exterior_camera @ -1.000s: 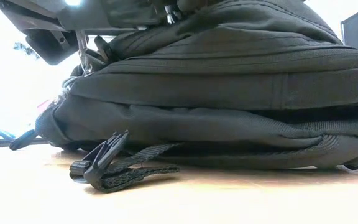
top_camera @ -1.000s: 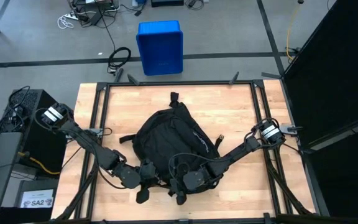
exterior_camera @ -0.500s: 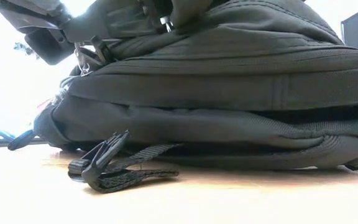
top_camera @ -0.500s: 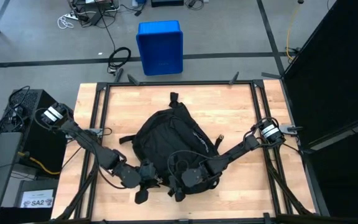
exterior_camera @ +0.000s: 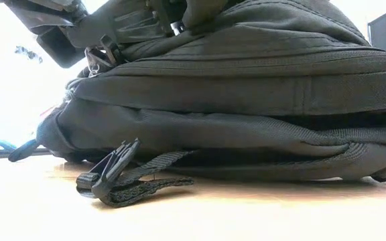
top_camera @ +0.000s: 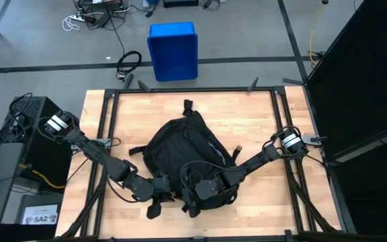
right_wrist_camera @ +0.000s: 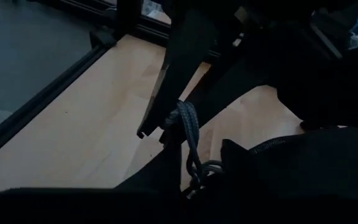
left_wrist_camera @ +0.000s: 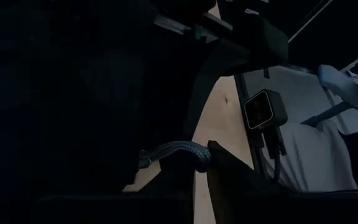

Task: Unpack backpack
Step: Open the backpack

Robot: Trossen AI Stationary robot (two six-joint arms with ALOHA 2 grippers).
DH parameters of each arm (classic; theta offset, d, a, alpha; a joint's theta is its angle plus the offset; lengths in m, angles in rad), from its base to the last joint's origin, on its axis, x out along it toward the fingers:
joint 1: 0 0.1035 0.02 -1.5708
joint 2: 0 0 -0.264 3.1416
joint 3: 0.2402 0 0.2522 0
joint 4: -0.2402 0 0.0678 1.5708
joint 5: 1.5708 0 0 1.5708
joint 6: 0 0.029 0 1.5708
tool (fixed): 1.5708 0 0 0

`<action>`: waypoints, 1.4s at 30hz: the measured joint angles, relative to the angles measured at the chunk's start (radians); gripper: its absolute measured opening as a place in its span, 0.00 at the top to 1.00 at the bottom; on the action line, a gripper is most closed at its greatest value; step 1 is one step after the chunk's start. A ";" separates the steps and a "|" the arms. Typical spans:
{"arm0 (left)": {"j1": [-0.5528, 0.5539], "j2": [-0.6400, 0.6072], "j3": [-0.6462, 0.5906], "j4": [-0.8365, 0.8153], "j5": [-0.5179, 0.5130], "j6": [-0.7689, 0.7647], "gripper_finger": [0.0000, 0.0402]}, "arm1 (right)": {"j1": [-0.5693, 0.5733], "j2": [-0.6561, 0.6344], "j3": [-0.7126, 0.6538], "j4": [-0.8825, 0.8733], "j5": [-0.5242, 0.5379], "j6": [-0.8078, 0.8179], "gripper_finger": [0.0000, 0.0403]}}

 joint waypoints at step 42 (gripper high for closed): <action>-0.050 -0.180 0.001 -0.350 -0.144 0.107 0.81 | 0.004 0.000 0.001 -0.043 0.043 0.038 1.00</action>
